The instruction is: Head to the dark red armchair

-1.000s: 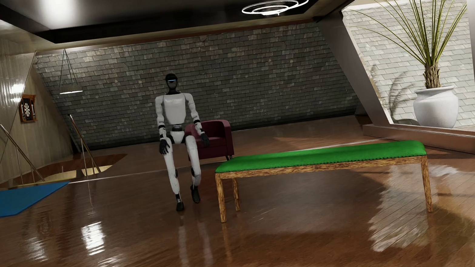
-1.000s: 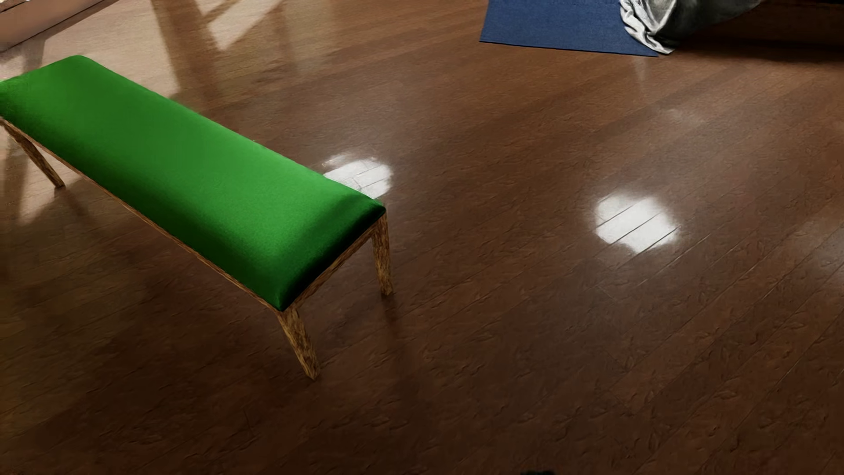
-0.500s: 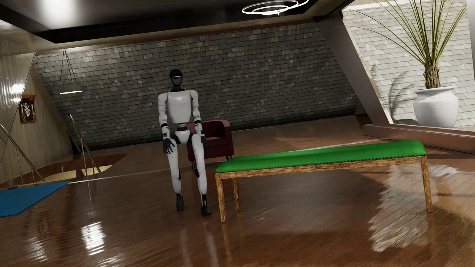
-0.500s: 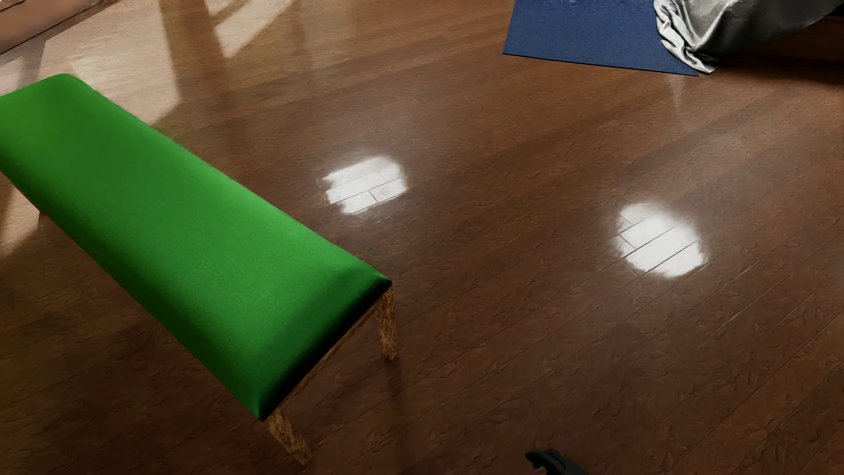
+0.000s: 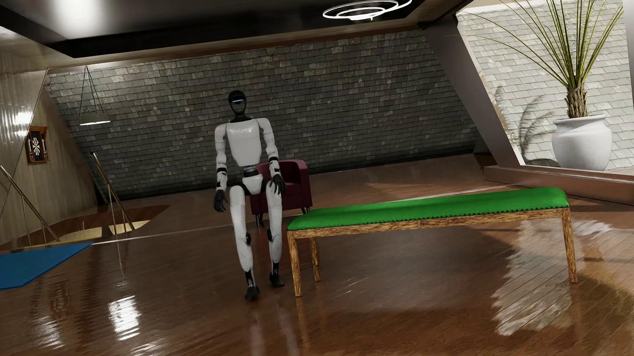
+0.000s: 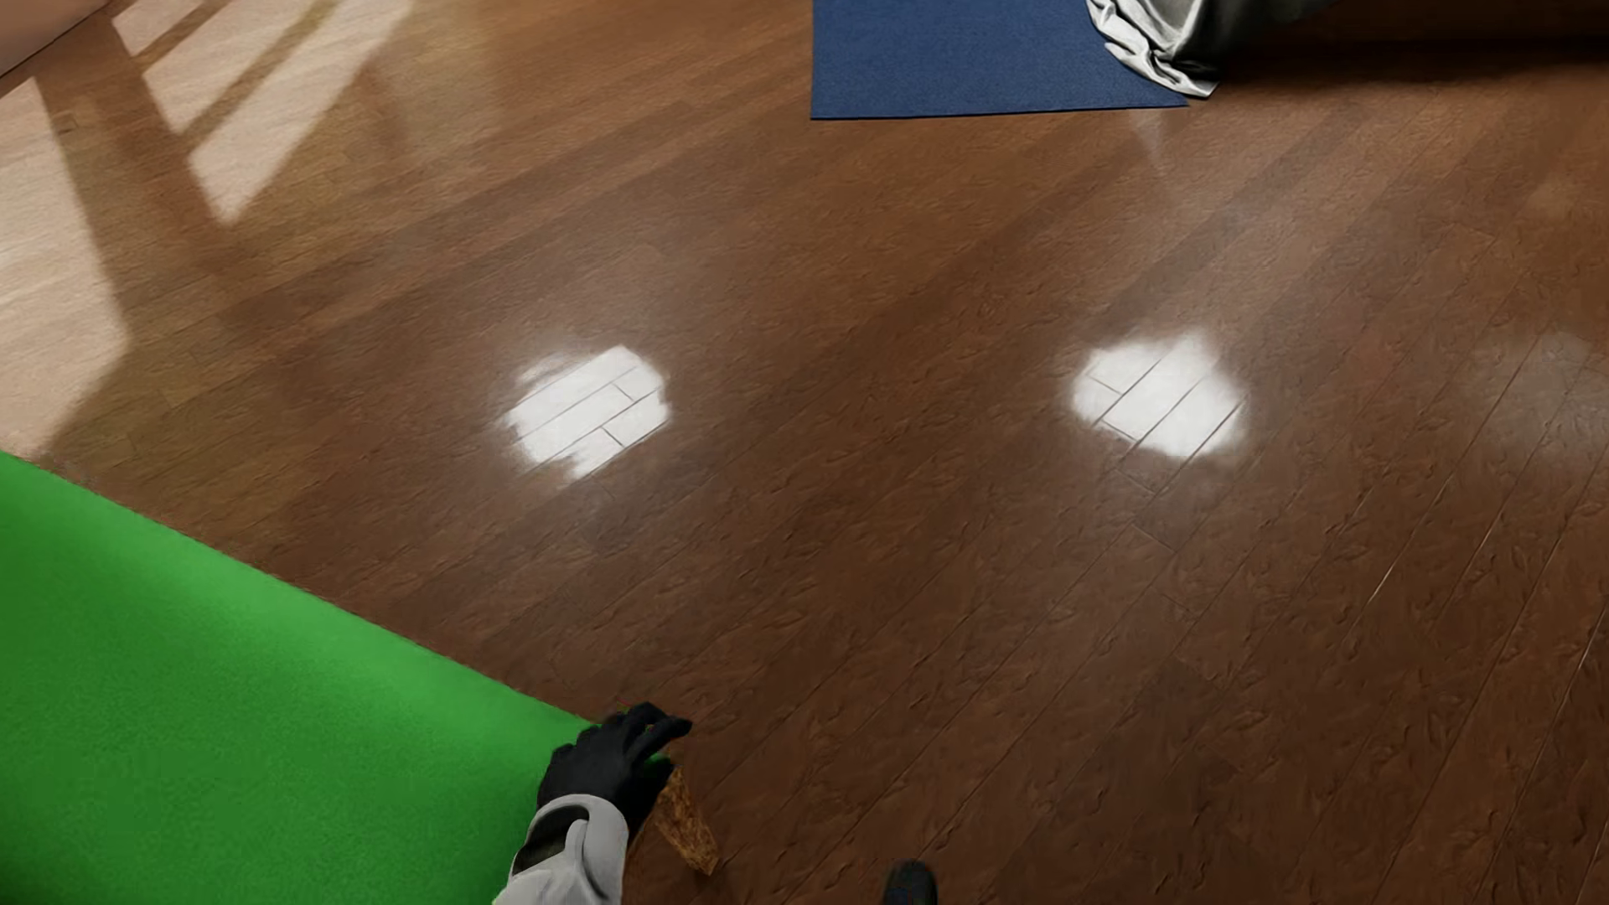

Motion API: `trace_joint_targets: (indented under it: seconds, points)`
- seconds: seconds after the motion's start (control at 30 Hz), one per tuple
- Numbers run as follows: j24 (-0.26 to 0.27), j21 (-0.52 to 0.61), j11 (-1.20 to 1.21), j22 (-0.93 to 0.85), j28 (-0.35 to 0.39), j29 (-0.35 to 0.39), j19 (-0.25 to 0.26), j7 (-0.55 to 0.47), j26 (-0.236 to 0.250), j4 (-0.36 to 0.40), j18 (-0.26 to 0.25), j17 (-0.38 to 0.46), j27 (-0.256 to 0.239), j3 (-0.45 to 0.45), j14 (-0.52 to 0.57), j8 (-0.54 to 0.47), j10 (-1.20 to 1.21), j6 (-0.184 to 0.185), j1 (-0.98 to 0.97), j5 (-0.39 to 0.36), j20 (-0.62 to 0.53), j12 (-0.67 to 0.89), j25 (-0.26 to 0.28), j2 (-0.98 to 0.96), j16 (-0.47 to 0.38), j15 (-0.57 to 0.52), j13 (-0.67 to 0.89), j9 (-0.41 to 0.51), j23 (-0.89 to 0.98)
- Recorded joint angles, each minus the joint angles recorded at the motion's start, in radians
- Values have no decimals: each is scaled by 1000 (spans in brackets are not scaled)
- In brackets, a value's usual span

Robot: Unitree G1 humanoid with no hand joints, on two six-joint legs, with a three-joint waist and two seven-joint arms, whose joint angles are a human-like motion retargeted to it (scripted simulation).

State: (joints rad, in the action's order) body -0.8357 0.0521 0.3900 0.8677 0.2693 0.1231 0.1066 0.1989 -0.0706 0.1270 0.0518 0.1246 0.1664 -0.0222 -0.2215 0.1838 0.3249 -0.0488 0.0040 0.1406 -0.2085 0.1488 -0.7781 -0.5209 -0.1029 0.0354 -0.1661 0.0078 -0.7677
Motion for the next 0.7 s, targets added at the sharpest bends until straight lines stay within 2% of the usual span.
trace_joint_targets:
  seconds: [0.03,0.07,0.1,0.17,0.2,0.27,0.3,0.33,0.4,0.43,0.47,0.53,0.57,0.63,0.67,0.7]
  points:
    - [12,-8,-147,-13,-1,-8,28,-8,4,2,-3,-9,7,-3,-3,-8,-24,7,30,-30,-9,8,-5,10,1,-14,-1,-6,-14]
    - [18,-14,-198,-21,-2,-17,78,-17,6,5,-10,-15,12,-6,-14,-44,-32,15,57,-52,-22,11,-13,-1,4,-4,-3,-10,-26]
    - [17,-17,-203,-27,-2,-26,91,-26,7,6,-13,-21,15,-10,-15,-73,-30,22,89,-70,-39,6,-23,0,4,-11,-6,-15,-39]
    - [3,-26,-168,-29,-3,-35,-59,-53,-1,-14,-25,-44,19,-16,18,-87,-31,39,152,-107,-69,-26,-39,33,0,-148,-17,-28,-64]
    - [-1,-35,-159,-20,-8,-33,-63,-66,-15,-34,-30,-57,22,-17,61,-81,-14,54,176,-123,-76,-53,-44,65,0,-179,-24,-38,-77]
    - [-1,-44,-140,24,-36,-35,-95,-80,-65,-91,-68,-76,27,-14,210,-60,90,92,175,-162,-76,-121,-58,125,8,-124,-31,-56,-113]
    - [-4,-42,-125,52,-75,-44,-108,-95,-82,-122,-100,-81,24,-11,293,-48,195,108,141,-182,-90,-150,-68,150,4,-89,-28,-62,-127]
    - [-19,-37,-98,74,-137,-51,-123,-104,-76,-160,-140,-85,16,-9,379,-33,340,122,80,-201,-127,-172,-78,168,-14,-50,-21,-63,-134]
    - [-67,-23,-28,70,-271,-36,-151,-145,-7,-242,-244,-96,-20,-4,556,4,667,147,-87,-240,-220,-205,-94,195,-96,34,13,-55,-148]
    - [-74,-16,-10,56,-309,-19,-156,-198,15,-249,-286,-101,-41,-1,600,27,801,160,-176,-259,-235,-217,-102,219,-136,70,38,-48,-155]
    - [-66,-1,-2,45,-317,-4,-158,-251,4,-229,-299,-104,-52,-2,562,49,893,171,-258,-276,-223,-226,-112,251,-156,101,55,-40,-148]
    - [-17,18,8,41,-230,22,-160,-315,-67,-226,-279,-105,-51,5,410,67,944,184,-393,-302,-138,-255,-134,317,-145,151,102,-28,-160]
    - [19,16,16,23,-175,21,-160,-325,-98,-232,-222,-102,-46,15,296,60,906,187,-447,-310,-79,-274,-133,345,-128,173,131,-24,-163]
    - [80,3,10,-20,-112,23,-160,-320,-111,-234,-141,-92,-50,46,141,32,718,185,-521,-318,-2,-305,-115,404,-90,203,180,-21,-146]
    - [87,7,-4,-36,-112,31,-160,-305,-102,-232,-101,-83,-64,62,116,16,582,182,-542,-319,3,-313,-107,435,-79,210,197,-20,-126]
    - [80,20,-21,-46,-122,41,-159,-284,-92,-231,-88,-72,-82,76,136,0,432,178,-551,-320,-4,-316,-101,465,-73,216,211,-21,-104]
